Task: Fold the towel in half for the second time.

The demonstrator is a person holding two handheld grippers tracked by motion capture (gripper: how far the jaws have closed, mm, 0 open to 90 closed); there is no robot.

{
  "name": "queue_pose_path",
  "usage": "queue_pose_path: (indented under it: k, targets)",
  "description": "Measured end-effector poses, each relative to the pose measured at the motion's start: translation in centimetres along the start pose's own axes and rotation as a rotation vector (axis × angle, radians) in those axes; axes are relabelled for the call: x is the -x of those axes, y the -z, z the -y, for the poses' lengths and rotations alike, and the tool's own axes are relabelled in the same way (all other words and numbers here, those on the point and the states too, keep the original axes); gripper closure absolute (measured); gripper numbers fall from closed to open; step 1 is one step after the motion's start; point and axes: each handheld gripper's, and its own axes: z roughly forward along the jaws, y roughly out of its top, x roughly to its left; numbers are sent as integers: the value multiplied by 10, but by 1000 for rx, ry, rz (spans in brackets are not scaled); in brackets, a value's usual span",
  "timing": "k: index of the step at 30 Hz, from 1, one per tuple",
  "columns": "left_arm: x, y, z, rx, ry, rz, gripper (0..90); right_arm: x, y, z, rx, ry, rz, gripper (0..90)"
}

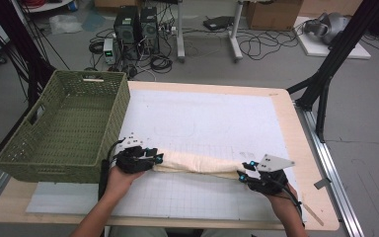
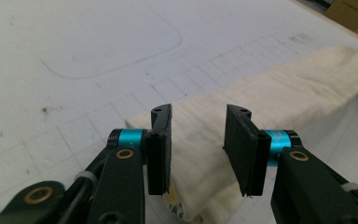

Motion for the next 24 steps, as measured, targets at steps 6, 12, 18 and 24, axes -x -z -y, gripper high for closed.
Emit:
queue_pose_path:
  k: [6,12,18,24]
  targets:
    - [5,-4,6,-26,-11,1,615,12,21,-2,172,-164,18,465]
    - [5,-5,7,-28,-15,1,612,10,4,-1,91,-214,65,441]
    - [5,-4,8,-27,-12,3,597,12,-30,5,-82,-252,39,641]
    - [5,-5,8,-29,-24,2,594,17,-31,2,-71,-216,92,811]
